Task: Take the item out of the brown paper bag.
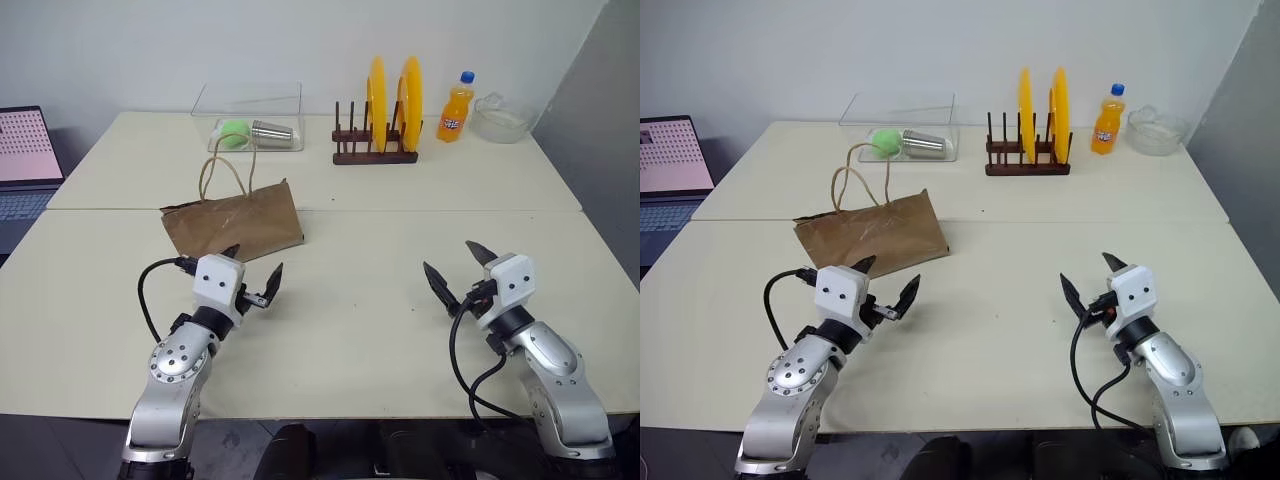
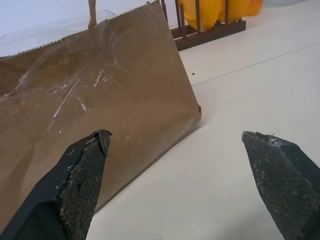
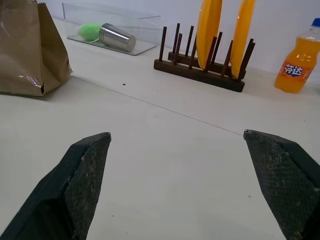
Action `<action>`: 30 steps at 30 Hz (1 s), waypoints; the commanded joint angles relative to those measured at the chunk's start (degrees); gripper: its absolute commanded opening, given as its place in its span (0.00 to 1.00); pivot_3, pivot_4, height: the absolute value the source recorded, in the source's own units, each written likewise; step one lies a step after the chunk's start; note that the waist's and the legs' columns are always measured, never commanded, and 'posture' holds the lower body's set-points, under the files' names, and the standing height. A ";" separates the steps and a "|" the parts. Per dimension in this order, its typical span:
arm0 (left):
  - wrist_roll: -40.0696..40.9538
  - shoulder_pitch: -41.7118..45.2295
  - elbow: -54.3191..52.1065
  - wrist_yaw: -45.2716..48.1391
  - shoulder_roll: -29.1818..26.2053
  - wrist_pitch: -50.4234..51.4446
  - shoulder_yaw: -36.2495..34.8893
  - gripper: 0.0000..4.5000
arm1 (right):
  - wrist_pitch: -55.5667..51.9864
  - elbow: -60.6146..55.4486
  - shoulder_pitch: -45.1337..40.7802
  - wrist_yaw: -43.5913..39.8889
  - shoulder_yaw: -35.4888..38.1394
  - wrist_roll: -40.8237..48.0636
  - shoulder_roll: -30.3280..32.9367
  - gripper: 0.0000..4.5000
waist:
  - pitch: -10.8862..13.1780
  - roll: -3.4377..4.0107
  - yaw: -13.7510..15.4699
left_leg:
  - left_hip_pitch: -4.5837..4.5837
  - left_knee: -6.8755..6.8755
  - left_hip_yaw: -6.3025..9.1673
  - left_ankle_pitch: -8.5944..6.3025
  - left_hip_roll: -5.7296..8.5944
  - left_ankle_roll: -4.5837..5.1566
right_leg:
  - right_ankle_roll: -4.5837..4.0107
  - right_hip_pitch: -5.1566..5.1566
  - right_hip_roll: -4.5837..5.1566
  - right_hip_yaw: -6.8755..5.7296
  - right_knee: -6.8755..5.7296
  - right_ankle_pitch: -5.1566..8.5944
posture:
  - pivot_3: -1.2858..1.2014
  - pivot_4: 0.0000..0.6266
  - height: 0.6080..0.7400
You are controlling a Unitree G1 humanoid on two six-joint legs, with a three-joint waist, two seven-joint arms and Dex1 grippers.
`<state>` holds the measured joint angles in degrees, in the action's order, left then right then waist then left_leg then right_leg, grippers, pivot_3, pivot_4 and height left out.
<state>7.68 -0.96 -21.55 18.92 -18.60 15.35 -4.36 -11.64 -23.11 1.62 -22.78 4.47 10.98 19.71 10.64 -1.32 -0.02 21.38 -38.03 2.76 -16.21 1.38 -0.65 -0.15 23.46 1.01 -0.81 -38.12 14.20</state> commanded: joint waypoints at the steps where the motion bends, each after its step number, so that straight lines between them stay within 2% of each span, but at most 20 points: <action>1: 0.89 0.72 -1.99 0.91 -0.42 -0.49 -0.13 1.00 | 0.48 -1.19 -0.46 -0.41 0.83 1.22 0.20 1.00 | 0.00 0.00 -0.01 | 0.00 0.00 0.00 0.00 0.00 0.00 | 0.00 0.00 0.00 0.00 0.00 0.00 | 0.52 0.24 1.00; 15: -0.95 -0.63 -3.67 0.03 -0.97 -0.57 0.34 1.00 | 2.21 -2.56 1.67 -3.54 -0.50 1.92 0.85 1.00 | 0.00 0.00 0.00 | -0.01 0.00 0.00 0.00 0.00 0.00 | 0.00 -0.01 0.00 0.00 0.01 0.00 | 0.52 0.24 1.00; 25: -0.03 -1.28 -5.70 -1.75 -0.38 4.04 -1.53 1.00 | 1.61 -4.76 3.20 -10.91 -5.07 3.58 4.64 1.00 | 0.00 0.00 0.00 | -0.01 0.00 0.02 0.00 0.00 0.00 | 0.00 -0.01 0.00 -0.01 0.01 0.00 | 0.52 0.24 1.00; 30: 0.89 -3.49 -7.25 -0.35 -0.79 2.37 -1.97 1.00 | 1.97 -4.89 2.20 -12.78 -6.59 4.05 5.77 1.00 | 0.00 0.00 -0.05 | -0.01 0.00 0.01 0.00 0.00 0.00 | 0.00 -0.03 0.00 -0.02 0.04 0.00 | 0.52 0.24 1.00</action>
<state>7.84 -4.06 -25.62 18.22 -18.95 19.25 -4.96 -10.65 -25.81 4.92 -35.00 -2.54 14.32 24.98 10.64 -1.32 -0.07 21.37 -38.03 2.78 -16.21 1.38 -0.65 -0.15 23.43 1.01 -0.83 -38.08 14.20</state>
